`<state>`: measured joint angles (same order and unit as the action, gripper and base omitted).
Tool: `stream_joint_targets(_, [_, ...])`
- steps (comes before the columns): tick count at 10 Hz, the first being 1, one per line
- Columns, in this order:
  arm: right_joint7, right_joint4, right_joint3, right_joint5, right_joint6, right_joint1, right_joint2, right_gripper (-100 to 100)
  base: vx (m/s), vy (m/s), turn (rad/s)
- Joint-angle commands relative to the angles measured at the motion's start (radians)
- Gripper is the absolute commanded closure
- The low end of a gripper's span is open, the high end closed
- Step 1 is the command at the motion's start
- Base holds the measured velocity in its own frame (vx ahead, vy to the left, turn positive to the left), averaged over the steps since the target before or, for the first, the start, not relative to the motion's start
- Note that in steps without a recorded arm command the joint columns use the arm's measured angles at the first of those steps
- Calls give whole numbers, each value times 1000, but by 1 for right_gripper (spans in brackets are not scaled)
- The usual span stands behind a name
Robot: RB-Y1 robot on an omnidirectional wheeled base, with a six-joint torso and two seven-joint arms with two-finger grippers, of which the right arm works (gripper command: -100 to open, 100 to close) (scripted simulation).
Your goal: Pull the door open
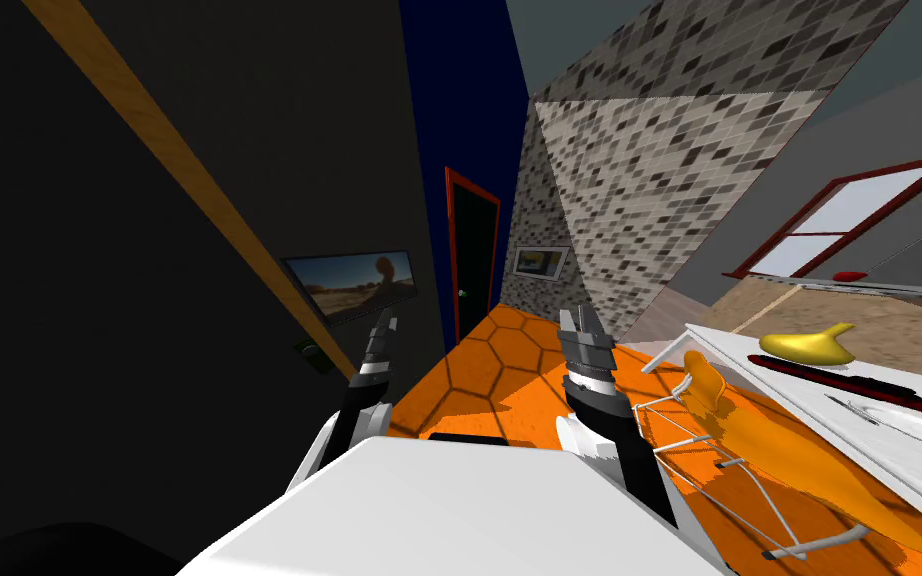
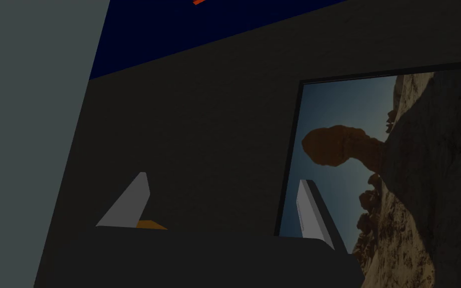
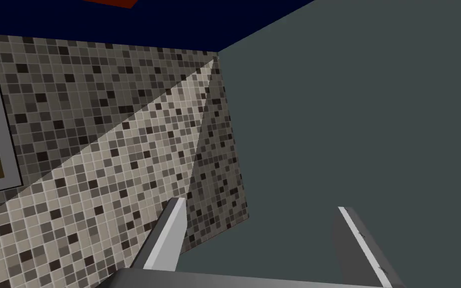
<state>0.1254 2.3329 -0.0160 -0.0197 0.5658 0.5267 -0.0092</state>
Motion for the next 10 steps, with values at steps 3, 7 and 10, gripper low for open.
stream_joint_targets(3, [46,-73,-17,47,20,-21,-24,-100,114,-36,113])
stream_joint_targets(7, [93,-148,-34,95,41,-42,-41,-100,121,-11,88])
stream_joint_targets(10, [131,-209,-48,134,57,-60,-53,-100,125,-43,97])
